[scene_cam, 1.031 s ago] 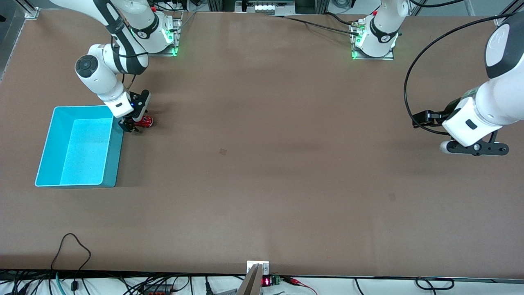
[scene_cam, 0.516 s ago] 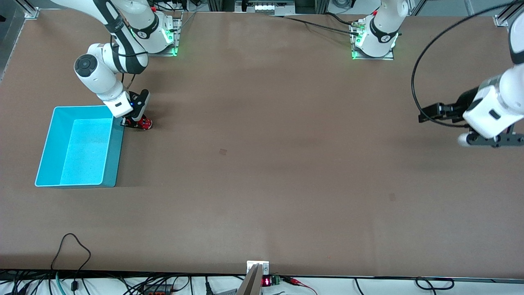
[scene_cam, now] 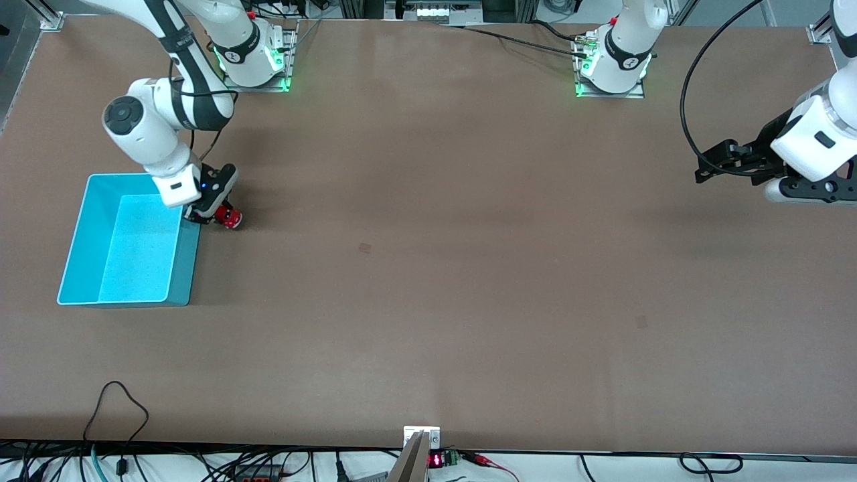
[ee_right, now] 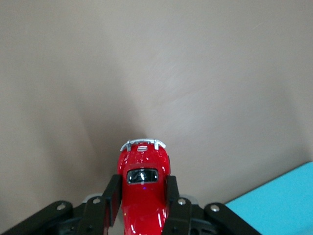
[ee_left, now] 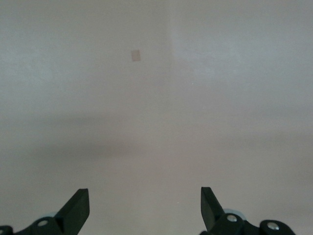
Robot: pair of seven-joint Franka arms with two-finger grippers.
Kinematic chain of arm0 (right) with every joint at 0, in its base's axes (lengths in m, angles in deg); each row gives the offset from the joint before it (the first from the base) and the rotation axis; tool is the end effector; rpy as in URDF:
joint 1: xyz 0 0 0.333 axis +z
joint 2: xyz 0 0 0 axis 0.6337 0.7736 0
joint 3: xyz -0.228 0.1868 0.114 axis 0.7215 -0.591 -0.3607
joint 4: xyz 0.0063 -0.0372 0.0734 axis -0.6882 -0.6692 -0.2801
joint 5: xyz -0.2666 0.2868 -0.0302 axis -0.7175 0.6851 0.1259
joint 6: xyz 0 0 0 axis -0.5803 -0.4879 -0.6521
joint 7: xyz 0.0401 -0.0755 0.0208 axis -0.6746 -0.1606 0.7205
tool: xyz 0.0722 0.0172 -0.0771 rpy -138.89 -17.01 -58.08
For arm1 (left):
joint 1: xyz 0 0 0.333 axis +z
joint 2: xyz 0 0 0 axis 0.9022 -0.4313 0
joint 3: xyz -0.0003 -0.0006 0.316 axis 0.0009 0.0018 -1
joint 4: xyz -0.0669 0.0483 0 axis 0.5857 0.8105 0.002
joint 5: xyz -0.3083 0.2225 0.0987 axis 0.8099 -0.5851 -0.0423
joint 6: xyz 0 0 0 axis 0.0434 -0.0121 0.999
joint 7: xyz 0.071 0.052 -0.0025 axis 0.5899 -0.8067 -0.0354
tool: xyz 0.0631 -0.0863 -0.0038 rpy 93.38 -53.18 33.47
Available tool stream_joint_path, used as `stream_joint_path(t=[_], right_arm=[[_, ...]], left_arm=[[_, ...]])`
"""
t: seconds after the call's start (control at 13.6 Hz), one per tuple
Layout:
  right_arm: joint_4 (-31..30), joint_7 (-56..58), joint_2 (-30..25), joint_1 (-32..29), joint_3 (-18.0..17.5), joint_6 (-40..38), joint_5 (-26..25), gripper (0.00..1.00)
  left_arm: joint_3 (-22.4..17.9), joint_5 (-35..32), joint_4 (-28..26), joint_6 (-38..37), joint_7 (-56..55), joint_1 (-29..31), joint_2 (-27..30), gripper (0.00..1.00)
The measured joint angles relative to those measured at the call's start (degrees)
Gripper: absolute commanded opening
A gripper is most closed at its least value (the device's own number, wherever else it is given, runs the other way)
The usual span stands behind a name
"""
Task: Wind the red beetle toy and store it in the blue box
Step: 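Lift the car with the right gripper and carry it over the box, then lower the car into the blue box and open the right gripper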
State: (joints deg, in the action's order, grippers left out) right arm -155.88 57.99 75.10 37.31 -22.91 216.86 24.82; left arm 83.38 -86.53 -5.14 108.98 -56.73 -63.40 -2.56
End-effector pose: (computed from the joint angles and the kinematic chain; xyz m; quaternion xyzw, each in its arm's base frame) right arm 0.4913 0.0297 0.2629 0.8357 0.5457 0.0557 0.0254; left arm 0.5650 -0.0297 0.5797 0.9991 -0.0052 -0.0372 0.0214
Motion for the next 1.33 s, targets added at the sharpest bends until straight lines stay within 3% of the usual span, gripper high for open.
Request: stream_joint_path(t=[0.22,0.29,0.59,0.74,1.03,1.33], right_arm=[[9.6,-2.9,-1.2,0.0,-1.3,-10.1,2.7,0.04],[12.4,-3.0,-1.3,0.0,-1.3,-13.4,4.2,0.09],[17.5,-11.8,-1.6,-3.2,-0.3,-18.2,5.6,0.03],[17.5,-20.0,-1.6,-4.6,1.9,-18.4,5.6,0.01],[17.2,-34.8,-0.2,-4.9,9.3,-19.1,5.4,0.0],[16.9,-41.6,5.4,-5.0,15.3,-19.2,4.1,0.0]], left_arm=[[0.0,-0.2,-0.3,0.1,0.2,-0.3,0.0,1.0],[0.0,-0.2,-0.3,0.1,0.2,-0.5,0.1,1.0],[-0.1,-0.2,-5.3,3.4,1.3,-1.2,3.5,1.0],[-0.6,-0.2,-7.6,4.3,1.6,-1.2,5.3,1.0],[-0.8,-0.2,-7.3,4.5,1.7,-1.2,5.4,1.0],[-0.8,-0.2,-6.8,2.9,1.7,-1.5,5.0,1.0]])
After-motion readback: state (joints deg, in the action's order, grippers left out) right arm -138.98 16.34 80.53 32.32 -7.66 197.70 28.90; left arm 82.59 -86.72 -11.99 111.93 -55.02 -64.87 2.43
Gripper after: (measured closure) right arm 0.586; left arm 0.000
